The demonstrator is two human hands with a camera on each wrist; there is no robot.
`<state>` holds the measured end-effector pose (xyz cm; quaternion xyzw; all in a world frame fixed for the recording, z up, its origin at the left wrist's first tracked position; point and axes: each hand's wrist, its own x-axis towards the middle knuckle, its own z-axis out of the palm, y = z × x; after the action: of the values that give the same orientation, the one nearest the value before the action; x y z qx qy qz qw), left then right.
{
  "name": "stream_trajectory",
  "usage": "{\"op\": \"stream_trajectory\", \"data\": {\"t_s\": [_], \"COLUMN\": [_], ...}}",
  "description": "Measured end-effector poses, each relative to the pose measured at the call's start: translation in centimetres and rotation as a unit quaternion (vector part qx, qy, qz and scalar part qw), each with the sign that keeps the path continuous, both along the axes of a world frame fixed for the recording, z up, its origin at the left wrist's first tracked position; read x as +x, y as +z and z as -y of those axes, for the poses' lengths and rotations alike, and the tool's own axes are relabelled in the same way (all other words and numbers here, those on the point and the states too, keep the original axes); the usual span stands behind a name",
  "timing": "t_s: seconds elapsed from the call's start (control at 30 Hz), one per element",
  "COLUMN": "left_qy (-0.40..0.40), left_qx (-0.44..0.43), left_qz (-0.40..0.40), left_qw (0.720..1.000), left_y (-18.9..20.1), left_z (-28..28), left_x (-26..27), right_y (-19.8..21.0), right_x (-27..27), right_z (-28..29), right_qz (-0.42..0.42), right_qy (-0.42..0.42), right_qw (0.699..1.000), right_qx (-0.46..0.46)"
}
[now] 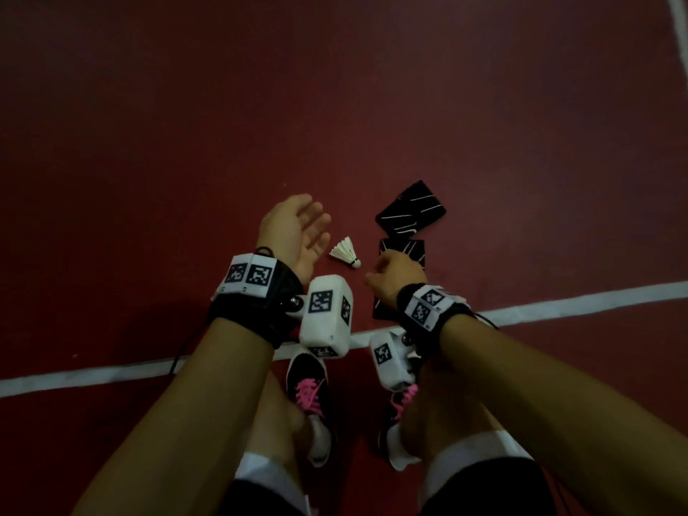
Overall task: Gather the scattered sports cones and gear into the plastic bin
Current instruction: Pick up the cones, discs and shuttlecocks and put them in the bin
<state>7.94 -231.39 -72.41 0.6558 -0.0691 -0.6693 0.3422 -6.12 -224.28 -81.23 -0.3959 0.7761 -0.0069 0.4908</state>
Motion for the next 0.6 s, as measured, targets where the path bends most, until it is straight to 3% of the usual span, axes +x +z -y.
{"op": "stream_trajectory", "data": {"t_s": [0.13, 0.23, 0.4, 0.6], "left_qy": [-0.035, -0.064, -0.139, -0.200], "left_qx": [-0.027, -0.040, -0.182, -0.215], "left_qz": [0.014, 0.062, 0.084, 0.112], "left_qw": [0.999, 0.995, 0.970, 0.949], "left_y": [-8.1, -10.7, -9.7, -10.1], "left_z": [0.7, 2.2, 5.2, 5.4], "left_x": [0.0, -0.1, -1.4, -0.2], "right_y": [-9.6, -15.1, -20.7, -23.2], "right_x": [0.7, 1.8, 5.1, 3.4], "right_z": [2.8, 5.5, 8.8, 10.0], "right_qz": [-0.065, -0.055, -0.073, -0.086], "right_qy": [0.183, 0.242, 0.304, 0.365], "right_qw": [0.981, 0.969, 0.950, 0.927], "right_qx": [-0.006, 0.005, 0.015, 0.012]}}
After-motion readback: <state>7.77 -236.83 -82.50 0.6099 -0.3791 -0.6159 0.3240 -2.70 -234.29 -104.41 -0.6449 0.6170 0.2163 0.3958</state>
